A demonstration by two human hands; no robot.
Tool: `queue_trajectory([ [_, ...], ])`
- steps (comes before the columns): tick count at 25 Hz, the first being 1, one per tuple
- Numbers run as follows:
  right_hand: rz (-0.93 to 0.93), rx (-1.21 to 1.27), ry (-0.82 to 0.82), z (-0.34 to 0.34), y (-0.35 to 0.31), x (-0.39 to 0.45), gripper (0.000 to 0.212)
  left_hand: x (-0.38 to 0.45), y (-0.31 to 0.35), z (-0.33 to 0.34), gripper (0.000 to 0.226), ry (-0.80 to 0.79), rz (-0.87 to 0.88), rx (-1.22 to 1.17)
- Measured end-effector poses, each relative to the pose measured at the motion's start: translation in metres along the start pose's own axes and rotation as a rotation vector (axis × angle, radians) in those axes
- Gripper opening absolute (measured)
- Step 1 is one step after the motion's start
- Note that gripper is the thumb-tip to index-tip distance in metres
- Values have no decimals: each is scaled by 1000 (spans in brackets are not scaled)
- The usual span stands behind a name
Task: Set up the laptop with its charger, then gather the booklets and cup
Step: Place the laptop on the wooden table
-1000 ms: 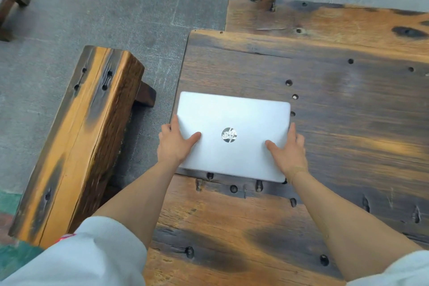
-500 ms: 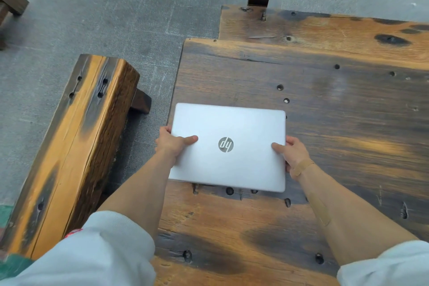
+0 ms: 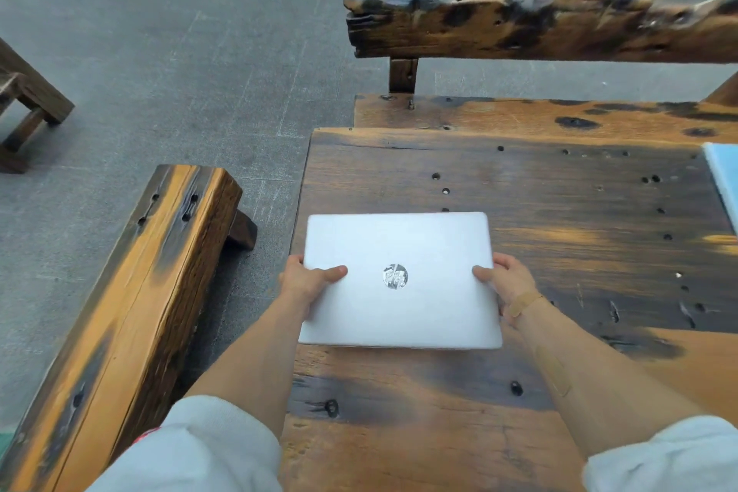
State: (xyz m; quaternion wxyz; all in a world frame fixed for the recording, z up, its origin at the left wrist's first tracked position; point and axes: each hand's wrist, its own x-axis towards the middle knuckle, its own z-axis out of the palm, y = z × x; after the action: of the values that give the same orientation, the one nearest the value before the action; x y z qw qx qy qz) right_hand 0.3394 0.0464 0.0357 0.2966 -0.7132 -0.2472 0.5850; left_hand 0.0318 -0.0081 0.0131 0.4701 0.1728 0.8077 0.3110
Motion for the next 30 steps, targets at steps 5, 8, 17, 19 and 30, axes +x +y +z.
queue_trajectory([
  [5, -68, -17, 23, -42, 14, -65, 36, -79, 0, -17, 68, -90, 73, -19],
  [8, -85, -19, 60, -66, 32, -95, 38, -103, -11, -18, 66, -141, 108, -14],
  [17, -46, 50, 244, -154, 90, -158, 42, -155, -36, 22, 59, -367, 142, 124],
  [19, -35, 76, 282, -181, 101, -169, 39, -172, -36, 41, 56, -403, 160, 150],
  [30, -46, 278, 452, -383, 159, -207, 30, -304, -35, 203, 52, -553, 289, 353],
])
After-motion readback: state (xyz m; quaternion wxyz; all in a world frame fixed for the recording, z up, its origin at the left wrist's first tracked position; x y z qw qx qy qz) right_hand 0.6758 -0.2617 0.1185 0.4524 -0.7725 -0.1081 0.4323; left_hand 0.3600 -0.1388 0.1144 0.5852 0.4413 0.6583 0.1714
